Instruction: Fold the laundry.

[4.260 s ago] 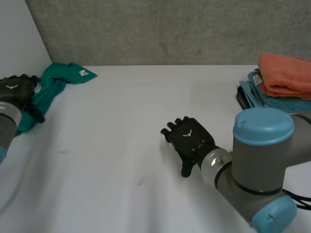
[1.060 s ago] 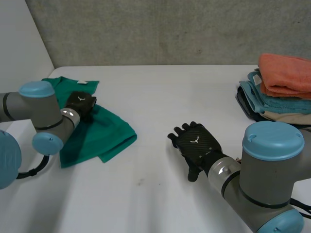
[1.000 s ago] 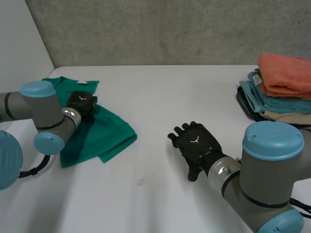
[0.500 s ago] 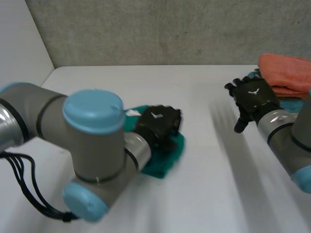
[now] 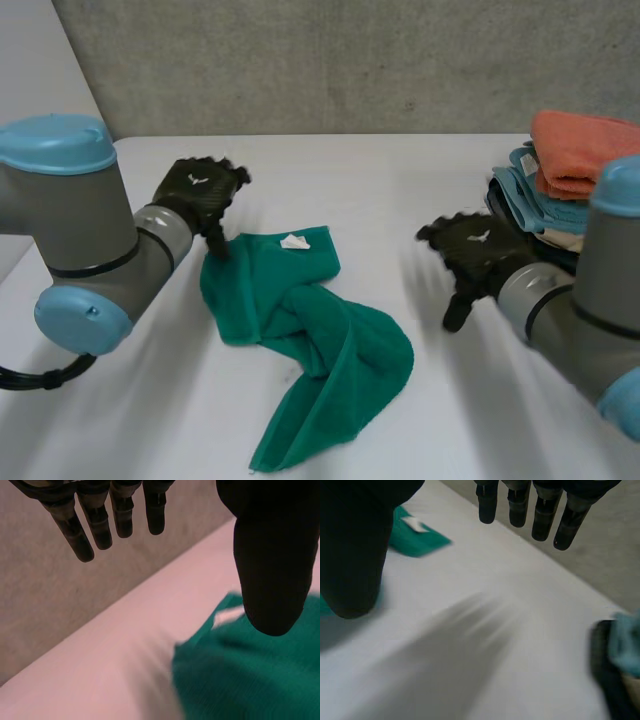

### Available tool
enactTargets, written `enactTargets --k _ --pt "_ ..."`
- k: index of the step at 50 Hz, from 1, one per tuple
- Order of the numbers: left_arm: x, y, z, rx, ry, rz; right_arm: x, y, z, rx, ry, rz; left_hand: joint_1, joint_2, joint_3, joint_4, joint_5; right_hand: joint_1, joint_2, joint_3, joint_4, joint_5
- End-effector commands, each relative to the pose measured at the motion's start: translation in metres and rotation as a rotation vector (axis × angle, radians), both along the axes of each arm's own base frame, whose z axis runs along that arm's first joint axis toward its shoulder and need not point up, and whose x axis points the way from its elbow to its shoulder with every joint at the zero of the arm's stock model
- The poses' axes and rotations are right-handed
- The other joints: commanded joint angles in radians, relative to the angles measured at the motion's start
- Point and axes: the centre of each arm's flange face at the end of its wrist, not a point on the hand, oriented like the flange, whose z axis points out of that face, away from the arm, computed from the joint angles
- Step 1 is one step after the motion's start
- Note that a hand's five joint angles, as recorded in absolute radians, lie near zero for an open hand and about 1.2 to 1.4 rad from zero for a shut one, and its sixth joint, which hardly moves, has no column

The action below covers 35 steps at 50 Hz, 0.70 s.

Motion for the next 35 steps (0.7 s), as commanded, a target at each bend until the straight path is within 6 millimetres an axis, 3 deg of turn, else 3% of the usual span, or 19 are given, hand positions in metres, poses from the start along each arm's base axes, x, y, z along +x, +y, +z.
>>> enactTargets --k 1,3,8,11,12,14,16,18,19,21,26,27,29,30,31,32,35 --pt "0.001 -0.011 -0.046 0.078 -0.093 -0.002 0.032 0.045 -0.004 0.129 -0.108 0.103 0.066 0.078 0.072 0.077 0.084 0.037 -0.030 0.001 -0.024 -0.047" --pt "0.000 -0.013 -0.052 0.083 -0.107 -0.005 0.036 0.051 -0.007 0.148 -0.115 0.121 0.095 0.107 0.101 0.106 0.113 0.037 -0.030 0.001 -0.024 -0.047" --pt "-0.003 -0.017 -0.063 0.099 -0.120 -0.009 0.050 0.060 -0.037 0.223 -0.075 0.152 0.292 0.304 0.298 0.303 0.310 0.037 -0.030 0.001 -0.024 -0.047" --pt "-0.004 -0.018 -0.064 0.097 -0.121 -0.011 0.055 0.060 -0.047 0.238 -0.060 0.162 0.512 0.524 0.518 0.523 0.530 0.037 -0.030 0.001 -0.024 -0.047" --pt "-0.005 -0.020 -0.062 0.087 -0.117 -0.011 0.057 0.058 -0.053 0.248 -0.052 0.163 0.754 0.766 0.760 0.764 0.771 0.122 0.055 0.086 0.062 0.038" --pt "-0.005 -0.022 -0.060 0.079 -0.115 -0.009 0.060 0.053 -0.056 0.247 -0.050 0.163 0.875 0.887 0.881 0.886 0.893 0.319 0.252 0.283 0.259 0.235" --pt "-0.007 -0.026 -0.052 0.051 -0.103 -0.008 0.066 0.042 -0.053 0.221 -0.066 0.159 1.092 1.104 1.098 1.103 1.110 0.683 0.616 0.647 0.623 0.599" --pt "-0.008 -0.030 -0.046 0.030 -0.094 -0.005 0.071 0.034 -0.045 0.185 -0.085 0.163 1.140 1.152 1.146 1.151 1.158 0.921 0.854 0.885 0.860 0.837" --pt "-0.009 -0.032 -0.042 0.019 -0.089 -0.004 0.078 0.025 -0.034 0.135 -0.106 0.170 1.140 1.152 1.146 1.151 1.158 1.117 1.050 1.080 1.056 1.033" --pt "-0.011 -0.038 -0.028 -0.029 -0.072 0.000 0.085 0.014 -0.018 0.061 -0.127 0.183 1.126 1.138 1.132 1.137 1.144 1.258 1.191 1.222 1.198 1.174" --pt "-0.015 -0.049 0.011 -0.139 -0.017 0.018 0.104 -0.014 0.047 -0.248 -0.150 0.229 1.126 1.138 1.132 1.137 1.144 1.258 1.192 1.222 1.198 1.175" --pt "-0.015 -0.050 0.021 -0.164 -0.004 0.023 0.106 -0.024 0.073 -0.373 -0.149 0.222 1.126 1.138 1.132 1.137 1.144 1.258 1.192 1.222 1.198 1.175" --pt "-0.008 -0.051 0.052 -0.236 0.032 0.051 0.105 -0.032 0.098 -0.488 -0.144 0.209 1.123 1.135 1.129 1.134 1.141 1.258 1.192 1.222 1.198 1.175" --pt "-0.004 -0.051 0.062 -0.259 0.044 0.064 0.104 -0.035 0.110 -0.540 -0.143 0.199 1.123 1.135 1.129 1.134 1.141 1.258 1.192 1.222 1.198 1.175" --pt "-0.001 -0.050 0.071 -0.284 0.054 0.077 0.101 -0.037 0.135 -0.632 -0.150 0.186 1.123 1.135 1.129 1.134 1.141 1.258 1.192 1.222 1.198 1.175" --pt "0.004 -0.047 0.085 -0.320 0.070 0.095 0.100 -0.035 0.146 -0.669 -0.156 0.183 1.123 1.135 1.129 1.134 1.141 1.258 1.192 1.222 1.198 1.175" --pt "0.012 -0.034 0.101 -0.356 0.090 0.106 0.096 -0.027 0.172 -0.734 -0.184 0.188 1.123 1.135 1.129 1.134 1.141 1.258 1.192 1.222 1.198 1.175"
